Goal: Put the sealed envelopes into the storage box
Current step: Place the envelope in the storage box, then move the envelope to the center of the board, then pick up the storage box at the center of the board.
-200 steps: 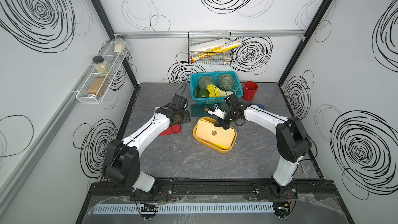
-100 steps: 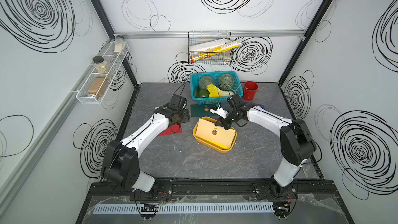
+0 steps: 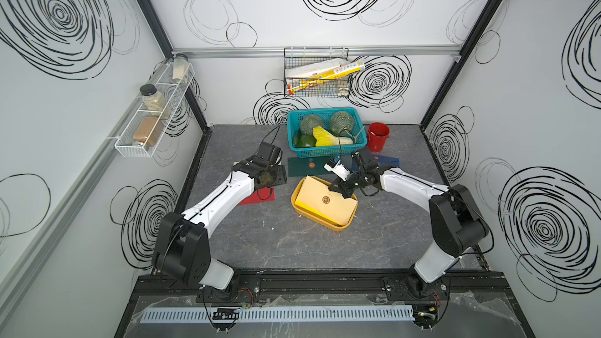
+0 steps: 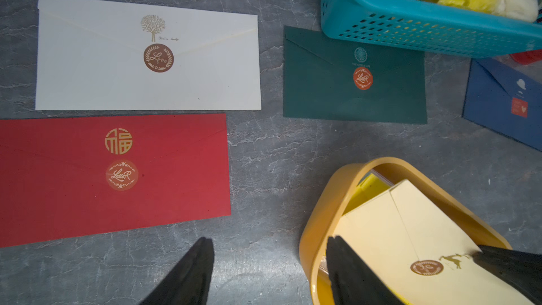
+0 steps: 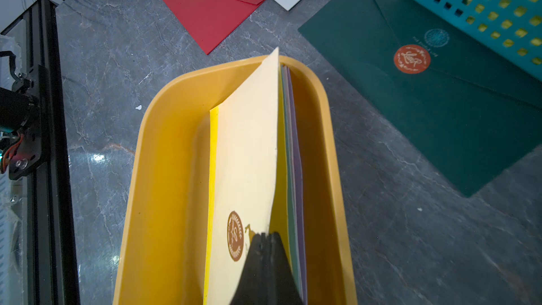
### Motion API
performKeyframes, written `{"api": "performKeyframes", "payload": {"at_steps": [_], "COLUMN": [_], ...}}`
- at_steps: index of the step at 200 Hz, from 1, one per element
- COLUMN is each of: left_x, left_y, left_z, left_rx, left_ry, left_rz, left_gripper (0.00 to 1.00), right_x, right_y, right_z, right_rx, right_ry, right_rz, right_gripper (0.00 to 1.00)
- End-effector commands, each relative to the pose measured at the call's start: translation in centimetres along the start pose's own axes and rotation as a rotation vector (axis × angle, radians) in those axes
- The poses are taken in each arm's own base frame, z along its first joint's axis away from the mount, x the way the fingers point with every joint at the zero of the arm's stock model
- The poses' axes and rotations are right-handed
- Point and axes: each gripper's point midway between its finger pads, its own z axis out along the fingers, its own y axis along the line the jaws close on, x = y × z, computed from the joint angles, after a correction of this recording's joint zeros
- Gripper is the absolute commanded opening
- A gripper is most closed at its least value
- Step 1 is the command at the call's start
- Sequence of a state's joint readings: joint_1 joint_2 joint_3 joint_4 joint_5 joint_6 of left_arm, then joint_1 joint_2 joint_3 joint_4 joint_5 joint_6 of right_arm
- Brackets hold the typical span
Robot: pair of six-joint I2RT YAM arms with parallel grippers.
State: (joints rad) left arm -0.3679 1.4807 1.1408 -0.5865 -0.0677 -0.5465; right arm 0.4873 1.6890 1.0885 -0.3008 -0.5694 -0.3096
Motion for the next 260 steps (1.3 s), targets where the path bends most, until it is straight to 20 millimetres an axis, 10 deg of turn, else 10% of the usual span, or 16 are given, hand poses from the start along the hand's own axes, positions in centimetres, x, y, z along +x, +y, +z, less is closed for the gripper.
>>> {"api": "performKeyframes", "payload": {"at_steps": [1,69,111,140,260], "left_x": [-1.1,0.0,3.0,4.0,7.0], "left_y": [-0.3,-2.5,-5.1,-4.6,-5.4], "left_z": [-1.1,-0.6,1.8,3.7,7.6], "left_rx": [0.023,0.053,0.027,-0.042,0.037], "left_ry": [-0.035,-0.003,0.100,0.142,0.203], "left_rz": [-0.008,0.087,0.274,0.337,0.267], "left_gripper": [0.68,0.68,0.63,0.59,0.22], "right_x": [-0.4,-4.2,-4.8,-2.6,5.3], "right_y": [0.0,-1.4,-8.9,-9.9,-16.5], "right_z": [-0.4,-4.4,-11.3,-13.3,-19.6], "right_rx": [0.008,0.142,0.530,0.633,1.014], "right_ry": [-0.024,-0.113,-0.260,-0.285,-0.301], "right_rz": [-0.006,-0.032,0.298,0.434,0.824], "right_gripper": [0.11,0.42,0.59,1.00,1.00]}}
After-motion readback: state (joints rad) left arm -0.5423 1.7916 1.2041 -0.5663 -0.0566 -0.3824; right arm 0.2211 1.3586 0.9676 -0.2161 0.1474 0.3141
